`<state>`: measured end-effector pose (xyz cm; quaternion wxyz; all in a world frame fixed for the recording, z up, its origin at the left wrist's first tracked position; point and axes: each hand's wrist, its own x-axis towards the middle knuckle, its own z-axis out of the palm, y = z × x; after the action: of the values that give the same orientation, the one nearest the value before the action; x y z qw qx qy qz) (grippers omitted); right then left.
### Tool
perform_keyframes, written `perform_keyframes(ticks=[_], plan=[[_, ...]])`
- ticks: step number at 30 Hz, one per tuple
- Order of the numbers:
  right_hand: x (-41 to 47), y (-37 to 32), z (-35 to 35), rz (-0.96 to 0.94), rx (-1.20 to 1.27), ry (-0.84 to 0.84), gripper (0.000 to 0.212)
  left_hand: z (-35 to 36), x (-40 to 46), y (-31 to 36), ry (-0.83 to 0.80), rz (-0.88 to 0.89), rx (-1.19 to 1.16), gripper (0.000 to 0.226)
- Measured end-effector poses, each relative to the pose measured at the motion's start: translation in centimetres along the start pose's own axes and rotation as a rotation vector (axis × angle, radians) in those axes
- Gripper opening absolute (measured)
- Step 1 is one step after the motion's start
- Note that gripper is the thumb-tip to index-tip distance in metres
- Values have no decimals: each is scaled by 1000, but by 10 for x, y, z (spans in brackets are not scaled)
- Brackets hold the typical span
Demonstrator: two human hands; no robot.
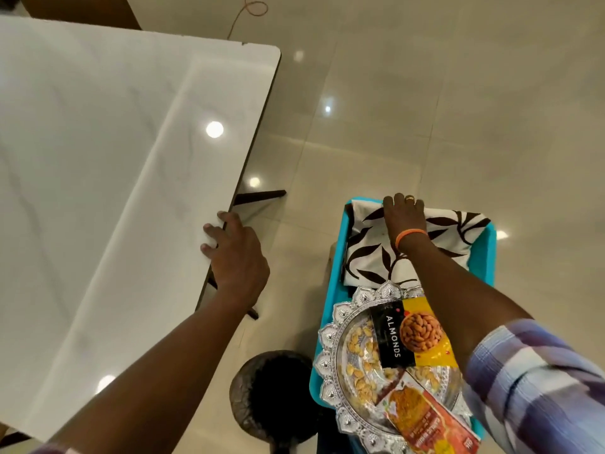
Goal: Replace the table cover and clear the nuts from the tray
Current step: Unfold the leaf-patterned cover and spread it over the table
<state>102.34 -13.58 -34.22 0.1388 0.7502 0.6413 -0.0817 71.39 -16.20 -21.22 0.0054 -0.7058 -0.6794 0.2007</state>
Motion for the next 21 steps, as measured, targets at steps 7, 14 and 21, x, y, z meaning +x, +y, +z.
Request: perform_keyframes(ticks=[7, 14, 21], plan=[[-6, 17, -32, -22, 152, -75, 30, -9, 4, -2, -84, 19, -76, 60], [-35, 47, -109, 23, 268, 50, 20, -21, -10, -17, -195, 72, -267, 55], [-92, 20, -246, -47, 311, 110, 25, -47, -52, -47, -108, 193, -716, 83]])
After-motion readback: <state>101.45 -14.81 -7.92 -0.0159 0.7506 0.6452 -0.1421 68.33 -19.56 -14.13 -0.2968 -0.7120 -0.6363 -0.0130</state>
